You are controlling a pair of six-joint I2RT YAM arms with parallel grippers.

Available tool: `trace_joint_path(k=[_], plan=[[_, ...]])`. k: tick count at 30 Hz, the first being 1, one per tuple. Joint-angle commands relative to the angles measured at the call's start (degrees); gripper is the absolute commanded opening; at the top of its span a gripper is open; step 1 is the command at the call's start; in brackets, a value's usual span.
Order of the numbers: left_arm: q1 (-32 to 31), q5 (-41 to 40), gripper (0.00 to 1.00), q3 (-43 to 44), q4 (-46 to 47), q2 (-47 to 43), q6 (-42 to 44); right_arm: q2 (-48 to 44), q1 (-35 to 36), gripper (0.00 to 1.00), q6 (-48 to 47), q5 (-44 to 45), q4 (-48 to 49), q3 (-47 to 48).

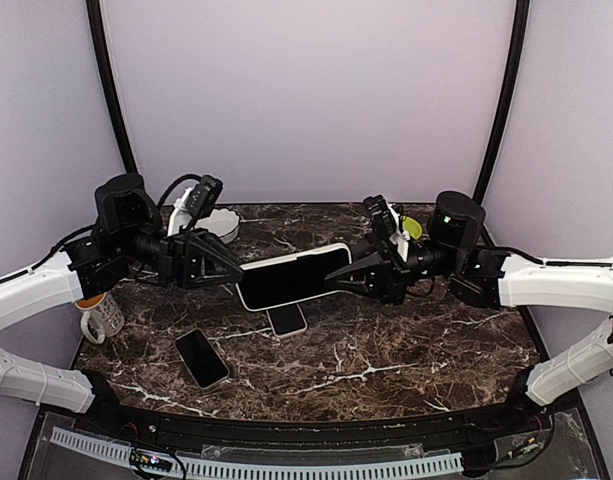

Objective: Take the phone out of the phone case
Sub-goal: Remove the top left corner of the phone case.

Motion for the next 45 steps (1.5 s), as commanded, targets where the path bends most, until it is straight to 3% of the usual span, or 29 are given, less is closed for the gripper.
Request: trace_joint_path(k=[1,14,19,28,45], plan=[[-0.96,1.48,0.16,-1.01,1.75,-0.52,-1.12,-2.13,0.96,0.00,-7.79,2.14,0.83,3.04],[-1.21,2.52,0.15,-3.06,1.95,0.54,-2.25,-3.15,2.03,0.00,-16.01,5.61,-2.17,4.17],[-1.24,2.47,0.14,-3.39,1.44,1.04,-2.06,-3.62,2.68,0.00,-20.41,4.41,-8.80,6.03],[-1.31,3.59,0.14,-4.19,1.36,1.81,-2.87,-6.53,4.13,0.00,-28.46,5.50,-7.93,2.78],[-1.34,6.26,0.11,-3.37,-5.95,5.94,1.87,-7.73,5.73,0.00,-36.16,7.35,-12.56,2.64]])
